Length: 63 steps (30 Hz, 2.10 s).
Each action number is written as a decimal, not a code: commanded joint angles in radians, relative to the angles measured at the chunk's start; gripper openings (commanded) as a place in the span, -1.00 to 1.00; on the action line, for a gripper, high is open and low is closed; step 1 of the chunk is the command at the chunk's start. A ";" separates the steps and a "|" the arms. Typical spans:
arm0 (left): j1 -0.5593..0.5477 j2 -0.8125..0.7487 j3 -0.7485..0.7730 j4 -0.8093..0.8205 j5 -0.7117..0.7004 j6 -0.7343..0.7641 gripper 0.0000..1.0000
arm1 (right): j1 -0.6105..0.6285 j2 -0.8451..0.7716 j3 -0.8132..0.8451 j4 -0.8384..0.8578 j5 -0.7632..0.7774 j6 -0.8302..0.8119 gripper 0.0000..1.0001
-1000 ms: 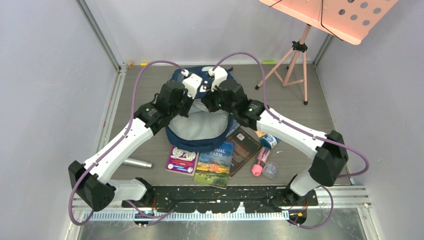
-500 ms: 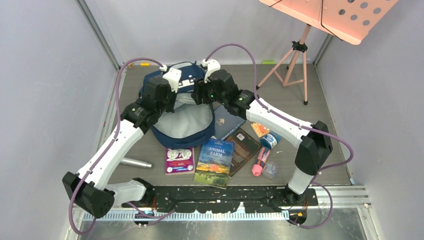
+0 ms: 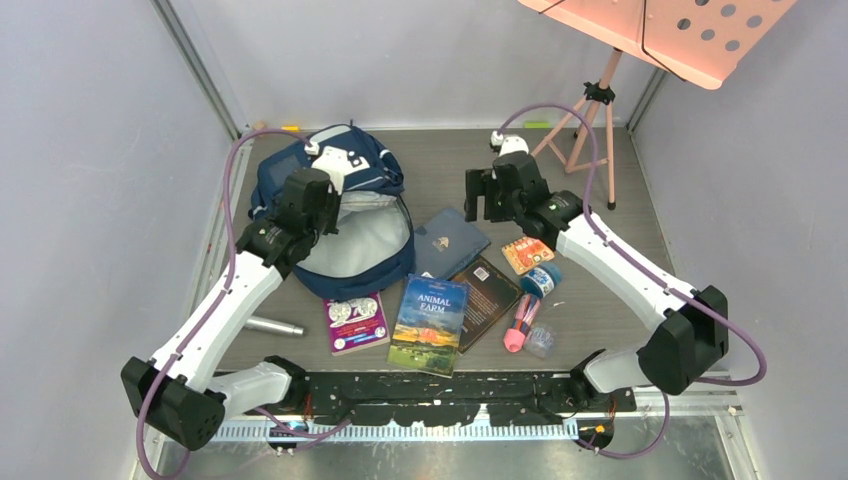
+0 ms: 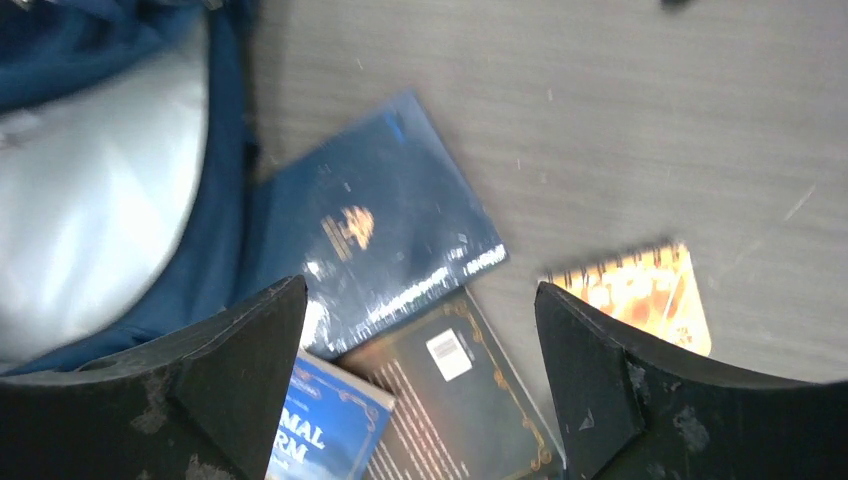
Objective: Pack the student bag
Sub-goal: Pick up the book from the center of the board.
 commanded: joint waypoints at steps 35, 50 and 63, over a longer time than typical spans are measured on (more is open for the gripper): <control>0.010 -0.004 0.004 0.070 0.012 -0.028 -1.00 | -0.007 0.232 -0.362 0.163 -0.644 0.011 0.51; 0.011 0.000 0.002 0.071 0.013 -0.027 -1.00 | -0.007 0.196 -0.448 0.270 -0.767 0.119 -0.04; 0.009 0.001 0.002 0.070 0.013 -0.024 -1.00 | -0.007 0.119 -0.488 0.416 -0.759 0.265 -0.99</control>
